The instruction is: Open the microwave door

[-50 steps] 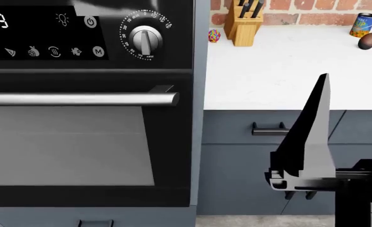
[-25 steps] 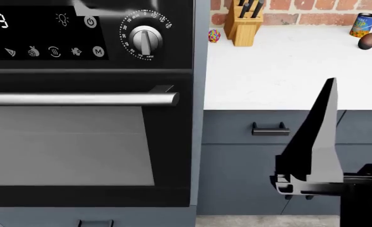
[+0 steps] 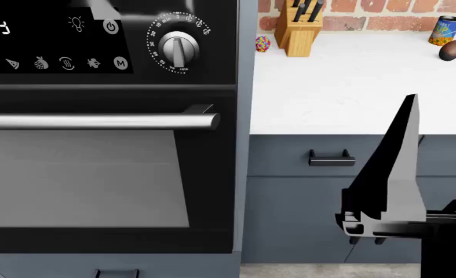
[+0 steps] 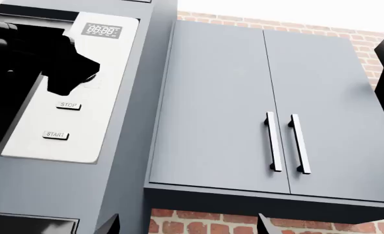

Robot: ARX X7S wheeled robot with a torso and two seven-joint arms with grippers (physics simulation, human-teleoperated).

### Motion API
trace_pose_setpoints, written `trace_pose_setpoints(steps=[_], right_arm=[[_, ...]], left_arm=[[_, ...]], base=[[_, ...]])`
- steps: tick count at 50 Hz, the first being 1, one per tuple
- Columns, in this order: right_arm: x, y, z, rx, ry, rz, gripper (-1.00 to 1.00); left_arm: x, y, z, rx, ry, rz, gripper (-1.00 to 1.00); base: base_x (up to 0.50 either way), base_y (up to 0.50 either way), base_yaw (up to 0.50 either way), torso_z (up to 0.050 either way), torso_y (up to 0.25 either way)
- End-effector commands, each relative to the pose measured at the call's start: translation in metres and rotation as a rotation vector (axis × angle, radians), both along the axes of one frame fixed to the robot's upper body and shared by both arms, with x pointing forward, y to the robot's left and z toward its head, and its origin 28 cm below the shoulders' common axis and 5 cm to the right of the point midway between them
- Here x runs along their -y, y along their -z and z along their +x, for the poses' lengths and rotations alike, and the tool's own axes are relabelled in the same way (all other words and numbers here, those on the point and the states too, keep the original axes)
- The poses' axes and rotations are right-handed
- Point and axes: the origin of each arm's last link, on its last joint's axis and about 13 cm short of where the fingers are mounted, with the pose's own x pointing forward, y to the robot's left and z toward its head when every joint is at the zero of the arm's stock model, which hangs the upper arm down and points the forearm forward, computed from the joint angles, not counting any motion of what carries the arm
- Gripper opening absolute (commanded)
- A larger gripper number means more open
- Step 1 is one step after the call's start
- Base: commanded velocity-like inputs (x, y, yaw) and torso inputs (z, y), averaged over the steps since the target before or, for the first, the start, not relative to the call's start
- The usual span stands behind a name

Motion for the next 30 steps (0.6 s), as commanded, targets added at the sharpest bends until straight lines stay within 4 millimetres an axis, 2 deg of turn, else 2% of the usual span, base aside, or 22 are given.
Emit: trace_pose_setpoints(steps=[1,17,30], right_arm=[[0.002,0.0,-0.001,-0.002,0.005,0.001,1.0],[0.001,-0.006,-0.007,-0.003,0.008,0.0,1.0],[-0.001,-0.007,-0.007,-0.005,0.008,0.0,1.0]], left_arm=[[0.002,-0.012,0.031,-0.027,-0.053,-0.015,1.0],[-0.008,-0.02,0.053,-0.031,-0.128,-0.049,1.0],[-0.028,-0.02,0.063,-0.036,-0.195,-0.093,1.0]], base=[[0.0,0.0,0.0,0.0,0.0],[0.0,0.0,0.0,0.0,0.0],[0.0,0.0,0.0,0.0,0.0]])
